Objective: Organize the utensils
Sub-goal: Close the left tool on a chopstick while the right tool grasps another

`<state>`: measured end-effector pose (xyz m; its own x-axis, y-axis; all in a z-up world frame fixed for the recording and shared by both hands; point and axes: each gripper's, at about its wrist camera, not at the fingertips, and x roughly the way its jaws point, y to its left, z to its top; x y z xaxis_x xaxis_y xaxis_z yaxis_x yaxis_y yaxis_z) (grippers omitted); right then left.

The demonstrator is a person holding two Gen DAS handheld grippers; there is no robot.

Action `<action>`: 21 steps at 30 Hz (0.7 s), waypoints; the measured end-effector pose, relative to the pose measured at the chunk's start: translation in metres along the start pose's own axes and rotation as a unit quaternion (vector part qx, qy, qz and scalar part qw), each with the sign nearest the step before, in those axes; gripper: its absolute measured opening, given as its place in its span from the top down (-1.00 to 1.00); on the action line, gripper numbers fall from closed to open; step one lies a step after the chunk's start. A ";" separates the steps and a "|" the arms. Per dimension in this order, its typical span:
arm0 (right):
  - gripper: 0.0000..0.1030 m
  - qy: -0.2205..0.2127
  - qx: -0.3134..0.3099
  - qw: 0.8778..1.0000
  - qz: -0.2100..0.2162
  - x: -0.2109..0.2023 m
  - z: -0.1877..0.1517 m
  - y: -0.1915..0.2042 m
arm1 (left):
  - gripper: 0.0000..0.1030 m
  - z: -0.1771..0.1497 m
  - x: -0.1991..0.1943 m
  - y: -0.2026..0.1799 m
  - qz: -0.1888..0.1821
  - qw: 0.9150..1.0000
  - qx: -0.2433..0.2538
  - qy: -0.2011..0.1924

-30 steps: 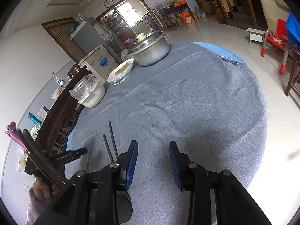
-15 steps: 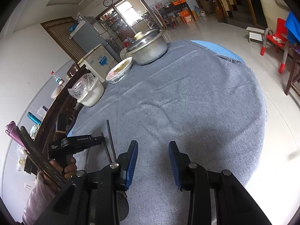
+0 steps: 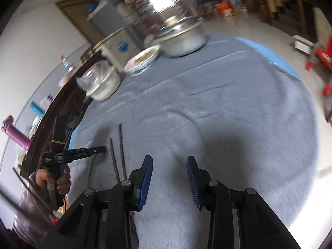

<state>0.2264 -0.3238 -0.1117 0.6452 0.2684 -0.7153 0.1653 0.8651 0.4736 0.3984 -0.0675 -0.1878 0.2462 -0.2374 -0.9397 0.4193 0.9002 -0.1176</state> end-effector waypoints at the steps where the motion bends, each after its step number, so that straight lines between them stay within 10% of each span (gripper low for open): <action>1: 0.30 0.007 -0.007 1.000 0.008 0.007 0.006 0.004 | 0.99 -0.003 -0.004 0.006 -0.011 1.000 -0.010 -0.006; 10: 0.29 0.130 -0.102 0.980 0.114 0.111 0.067 0.084 | 0.99 -0.036 -0.032 0.031 -0.081 0.991 -0.095 -0.046; 21: 0.36 0.206 -0.181 0.961 0.041 0.204 0.063 0.136 | 0.99 -0.030 -0.040 0.037 -0.097 0.988 -0.119 -0.029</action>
<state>0.4273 -0.1778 -0.1603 0.2830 0.4225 -0.8611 -0.1921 0.9045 0.3807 0.3782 -0.0142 -0.1643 0.2339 -0.4274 -0.8733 0.2480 0.8947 -0.3715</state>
